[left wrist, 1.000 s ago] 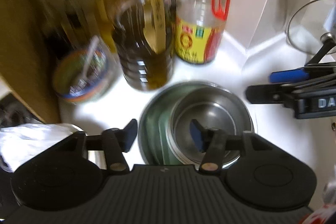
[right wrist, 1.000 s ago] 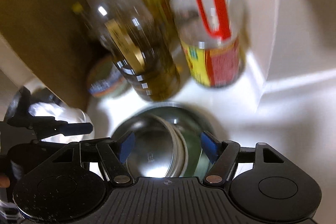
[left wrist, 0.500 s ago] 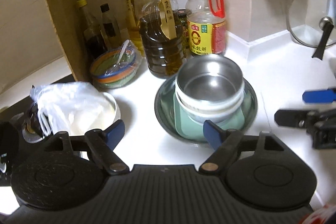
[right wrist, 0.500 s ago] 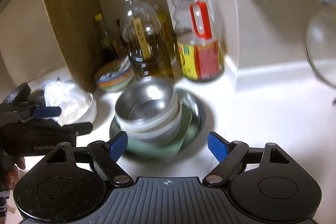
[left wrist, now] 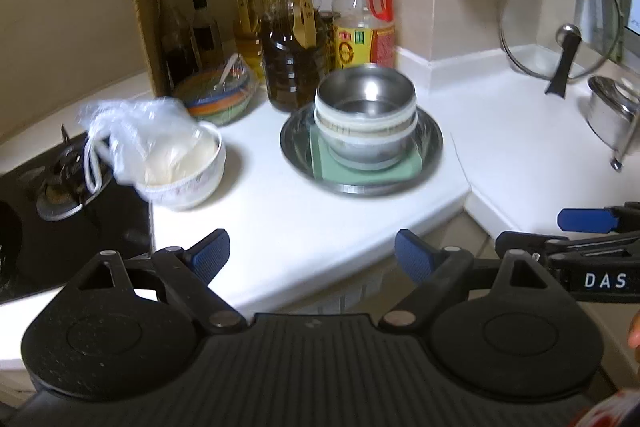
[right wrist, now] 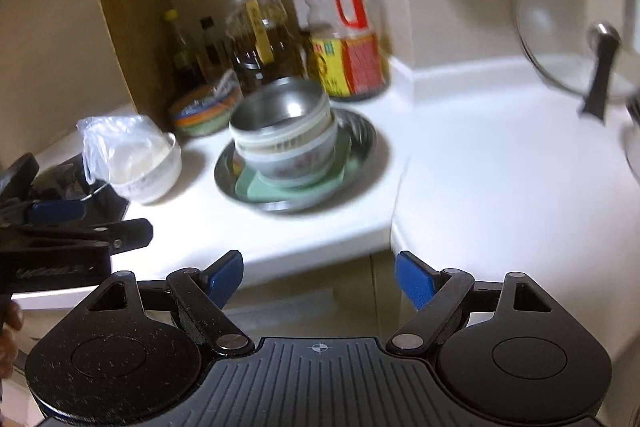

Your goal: Organize plates and bowls

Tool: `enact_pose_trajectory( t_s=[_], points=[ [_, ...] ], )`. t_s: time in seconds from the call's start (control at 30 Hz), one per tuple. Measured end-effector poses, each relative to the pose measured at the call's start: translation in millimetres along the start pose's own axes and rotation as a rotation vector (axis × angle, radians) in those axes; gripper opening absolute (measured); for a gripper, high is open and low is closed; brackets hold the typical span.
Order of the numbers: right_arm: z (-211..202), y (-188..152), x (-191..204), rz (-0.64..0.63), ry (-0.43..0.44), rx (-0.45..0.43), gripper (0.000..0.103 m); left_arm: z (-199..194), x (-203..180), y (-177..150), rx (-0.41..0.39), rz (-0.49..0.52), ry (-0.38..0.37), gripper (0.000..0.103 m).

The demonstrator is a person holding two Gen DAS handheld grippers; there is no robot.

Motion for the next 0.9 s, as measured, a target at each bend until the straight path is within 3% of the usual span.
enact_pose_trajectory(
  t_s=[0.17,0.37,0.9],
  points=[
    [-14.9,-29.6,13.5,0.04,-0.02,0.041,0.083,-13.9,-0.3,-28.9,0.034,0.001,0.002,0.088],
    [-32.2,-47.9,21.3,0.061,-0.028,0.081,0.083,-27.1,-7.6,-53.0,0.089,-0.028,-0.061,0.088],
    [-56.1,-64.2,-0.1,0.031,-0.036,0.102,0.083,-36.9,-43.3,-69.3,0.13,-0.046,-0.045,0.087]
  ],
)
Point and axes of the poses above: each gripper's, at about its wrist camera, not at the fingertips, and z roughly the way its jaws point, x to its left, y to its top, the point moved 3 cm from there along z, roughly the way its jaws point, and after that the axes turned 14 degrees about x, right-handed, at the moved point
